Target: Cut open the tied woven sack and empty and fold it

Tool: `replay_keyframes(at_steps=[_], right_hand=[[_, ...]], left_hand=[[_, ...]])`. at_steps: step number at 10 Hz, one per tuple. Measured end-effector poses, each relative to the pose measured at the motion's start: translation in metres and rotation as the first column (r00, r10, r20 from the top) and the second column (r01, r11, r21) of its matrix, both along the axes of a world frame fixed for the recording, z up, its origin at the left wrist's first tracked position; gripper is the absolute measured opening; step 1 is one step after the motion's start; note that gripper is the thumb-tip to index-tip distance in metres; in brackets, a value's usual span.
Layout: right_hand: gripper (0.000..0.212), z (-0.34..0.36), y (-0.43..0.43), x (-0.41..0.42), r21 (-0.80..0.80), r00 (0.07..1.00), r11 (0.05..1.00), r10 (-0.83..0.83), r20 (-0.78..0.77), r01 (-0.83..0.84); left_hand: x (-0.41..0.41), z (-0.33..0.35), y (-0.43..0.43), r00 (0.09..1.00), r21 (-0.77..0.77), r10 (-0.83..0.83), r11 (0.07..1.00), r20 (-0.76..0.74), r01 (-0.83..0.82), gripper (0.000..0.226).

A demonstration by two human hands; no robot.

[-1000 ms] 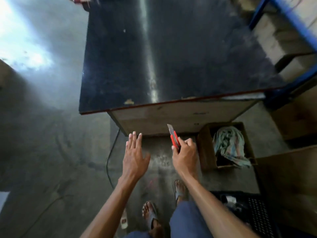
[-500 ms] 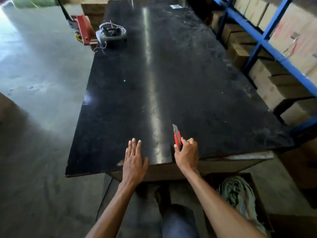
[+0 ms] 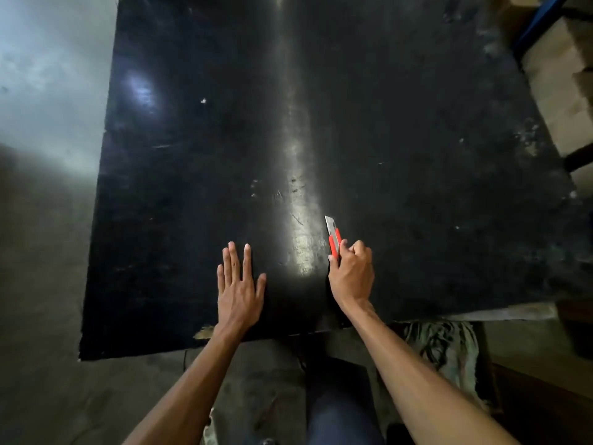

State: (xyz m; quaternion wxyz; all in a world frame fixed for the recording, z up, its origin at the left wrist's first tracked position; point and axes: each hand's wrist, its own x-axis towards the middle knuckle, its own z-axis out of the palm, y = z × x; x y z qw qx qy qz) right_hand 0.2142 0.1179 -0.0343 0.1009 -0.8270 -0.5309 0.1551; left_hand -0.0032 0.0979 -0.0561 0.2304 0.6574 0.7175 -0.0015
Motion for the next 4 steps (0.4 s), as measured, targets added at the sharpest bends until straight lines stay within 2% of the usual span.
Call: replay_keyframes(at_steps=[2,3,4], right_hand=[[0.044,0.003,-0.001,0.005,-0.011,0.998,1.000,0.015,-0.058,-0.016],[0.055,0.016,-0.004,0.006,0.000,0.986,1.000,-0.023,-0.165,0.024],[0.065,0.030,-0.022,0.004,0.020,0.983,1.000,0.006,-0.181,-0.002]], left_hand=[[-0.002,0.001,-0.001,1.000,-0.018,-0.022,1.000,-0.013,0.021,0.075],[-0.005,0.015,0.002,0.998,-0.050,-0.001,0.999,0.062,0.004,0.075],[-0.007,0.032,-0.017,0.995,-0.048,0.028,0.999,0.100,-0.024,0.074]])
